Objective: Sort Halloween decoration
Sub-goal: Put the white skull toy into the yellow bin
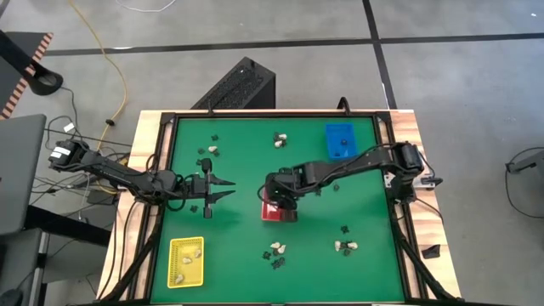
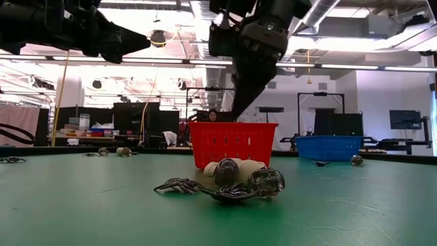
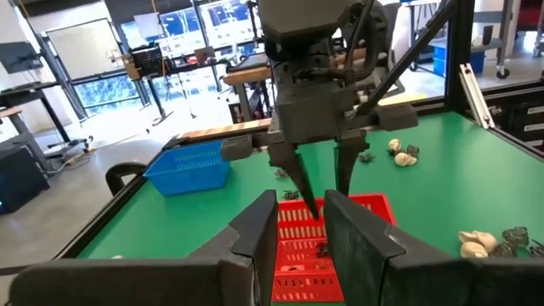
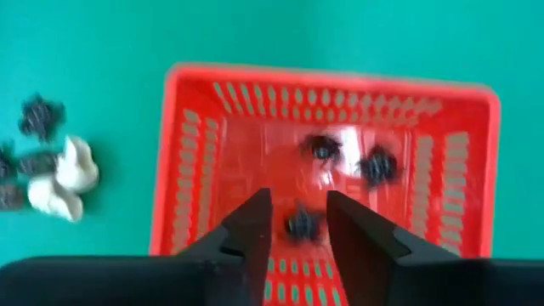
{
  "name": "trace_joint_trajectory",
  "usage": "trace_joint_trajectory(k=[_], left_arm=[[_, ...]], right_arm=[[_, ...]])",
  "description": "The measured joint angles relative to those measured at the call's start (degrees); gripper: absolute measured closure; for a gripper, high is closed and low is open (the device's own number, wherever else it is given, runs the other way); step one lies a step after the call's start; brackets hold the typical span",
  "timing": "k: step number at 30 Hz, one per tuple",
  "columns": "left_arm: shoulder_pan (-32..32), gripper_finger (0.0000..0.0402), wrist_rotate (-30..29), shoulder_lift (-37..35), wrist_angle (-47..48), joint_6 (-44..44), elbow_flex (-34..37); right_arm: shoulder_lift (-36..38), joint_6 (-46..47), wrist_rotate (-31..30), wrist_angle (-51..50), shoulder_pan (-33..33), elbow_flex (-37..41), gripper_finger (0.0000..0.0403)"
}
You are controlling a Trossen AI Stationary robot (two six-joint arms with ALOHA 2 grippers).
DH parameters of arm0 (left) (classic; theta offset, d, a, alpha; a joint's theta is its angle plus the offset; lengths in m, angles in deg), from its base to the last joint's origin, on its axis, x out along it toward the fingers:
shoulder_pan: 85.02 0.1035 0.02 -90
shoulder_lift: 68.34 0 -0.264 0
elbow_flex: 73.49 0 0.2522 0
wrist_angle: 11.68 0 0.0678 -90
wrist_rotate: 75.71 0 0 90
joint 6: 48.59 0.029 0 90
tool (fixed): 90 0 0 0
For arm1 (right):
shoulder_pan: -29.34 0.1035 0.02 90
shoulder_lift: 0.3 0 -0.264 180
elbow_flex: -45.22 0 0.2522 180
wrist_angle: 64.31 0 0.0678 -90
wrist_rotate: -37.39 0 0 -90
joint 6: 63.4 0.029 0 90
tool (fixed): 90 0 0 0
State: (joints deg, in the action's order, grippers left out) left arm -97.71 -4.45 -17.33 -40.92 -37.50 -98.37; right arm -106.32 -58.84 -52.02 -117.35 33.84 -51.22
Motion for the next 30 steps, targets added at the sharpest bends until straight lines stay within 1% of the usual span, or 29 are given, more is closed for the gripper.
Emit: trace_joint_trajectory(k=[5, 8, 11, 14, 19, 22, 26, 30], left_arm=[[0.0, 0.0313, 0.0, 0.0, 0.4, -0.2, 0.0], [0.0, 0.0313, 0.0, 0.0, 0.8, -0.2, 0.0], [0.0, 0.0313, 0.0, 0.0, 1.6, -0.2, 0.0], [0.0, 0.0313, 0.0, 0.0, 2.0, -0.2, 0.0], [0.0, 0.0313, -0.1, 0.0, 2.2, 0.4, 0.0], [0.0, 0.0313, -0.1, 0.0, 2.1, 0.9, 0.0], [0.0, 0.0313, -0.1, 0.0, 2.1, 1.1, 0.0], [0.0, 0.0313, -0.1, 0.0, 2.0, 0.6, 0.0]], right_arm=[[1.1, -0.2, -0.1, -9.1, -0.2, -1.6, 0.0219], [2.8, 0.1, 0.0, -13.2, 0.0, -1.1, 0.0212], [6.1, 2.0, -0.1, -15.2, 0.5, 1.6, 0.0212], [12.0, 6.2, -0.4, -14.9, 0.9, 7.3, 0.0215], [23.4, 17.9, -0.5, -10.0, 1.9, 21.9, 0.0218], [28.1, 24.3, -0.5, -6.5, 2.4, 29.5, 0.0215], [30.8, 31.0, -1.6, -5.4, 1.6, 35.7, 0.0207], [31.1, 36.6, -3.1, -5.3, -0.3, 39.1, 0.0195]])
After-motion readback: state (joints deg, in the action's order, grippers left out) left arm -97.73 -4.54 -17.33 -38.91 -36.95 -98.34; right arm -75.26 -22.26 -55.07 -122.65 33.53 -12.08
